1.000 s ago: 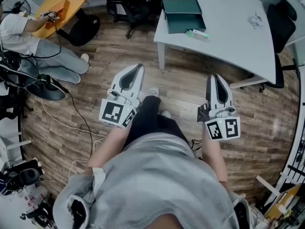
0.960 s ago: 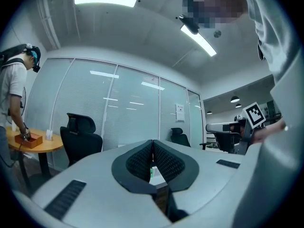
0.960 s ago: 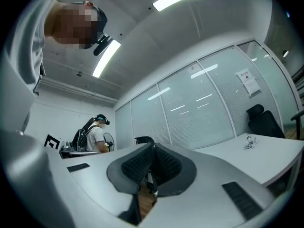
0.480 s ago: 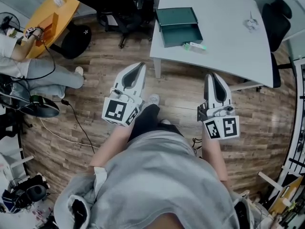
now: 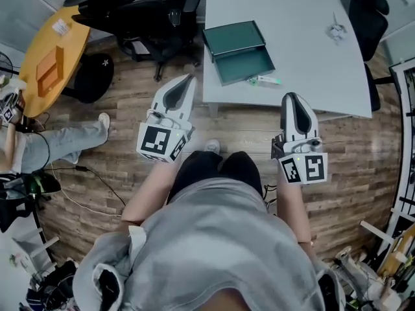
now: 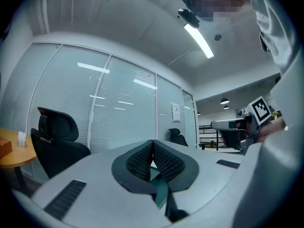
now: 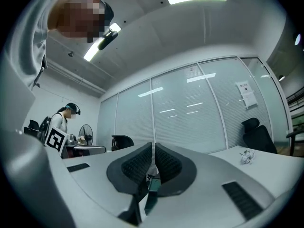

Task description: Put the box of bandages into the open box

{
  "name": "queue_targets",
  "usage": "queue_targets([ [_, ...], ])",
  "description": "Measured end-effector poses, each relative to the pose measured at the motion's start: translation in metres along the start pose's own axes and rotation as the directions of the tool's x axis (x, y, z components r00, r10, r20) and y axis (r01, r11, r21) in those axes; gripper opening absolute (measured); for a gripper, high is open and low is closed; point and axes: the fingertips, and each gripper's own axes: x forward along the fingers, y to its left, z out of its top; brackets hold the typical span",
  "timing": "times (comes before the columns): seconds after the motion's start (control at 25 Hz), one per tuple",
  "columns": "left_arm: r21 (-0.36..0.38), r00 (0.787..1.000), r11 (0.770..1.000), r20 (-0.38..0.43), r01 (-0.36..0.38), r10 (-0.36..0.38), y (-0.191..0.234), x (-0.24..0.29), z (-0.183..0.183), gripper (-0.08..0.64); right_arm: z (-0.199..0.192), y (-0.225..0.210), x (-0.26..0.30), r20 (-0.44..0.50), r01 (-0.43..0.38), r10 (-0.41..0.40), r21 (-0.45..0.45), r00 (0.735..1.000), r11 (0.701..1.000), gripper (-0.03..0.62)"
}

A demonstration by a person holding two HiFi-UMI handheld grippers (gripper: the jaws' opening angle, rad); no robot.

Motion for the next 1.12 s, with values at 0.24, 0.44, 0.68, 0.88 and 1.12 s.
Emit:
queue_targets([
  [0.24,-0.035,0.999,0.999,-0.041,-0.03,0.029,0.025,0.048,-0.016,0.02,-0.015,-0.034,0.04,-0.033,0.032,-0.031,0.036,0.999,0.999,0.054],
  [0.44,-0.009,0.999,0.999,-0.031,-0.041,0.041,0.039,0.089,-0.023,0.02,-0.027,-0.064,0.079,-0.05,-0.044,0.048,0.074,0.998,0.996,0.054],
  [0.68,-0.01,0.993,0.993,-0.002,-0.119,0.119,0.051,0.146,-0.018,0.02,-0.027,-0.125,0.126,-0.055,-0.087,0.091,0.069,0.994,0.994,0.055],
  [0.88,-0.003,0.983,0.983,0.01,-0.183,0.183,0.059,0.197,-0.019,0.02,-0.031,-0.165,0.171,-0.103,-0.205,0.207,0.031,0.973,0.978,0.055],
  [1.12,-0.013,0.974,0.974,-0.004,-0.227,0.227,0.06,0.237,-0.025,0.02,-0.039,-0.2,0.209,-0.114,-0.26,0.267,0.073,0.957,0.963,0.055],
])
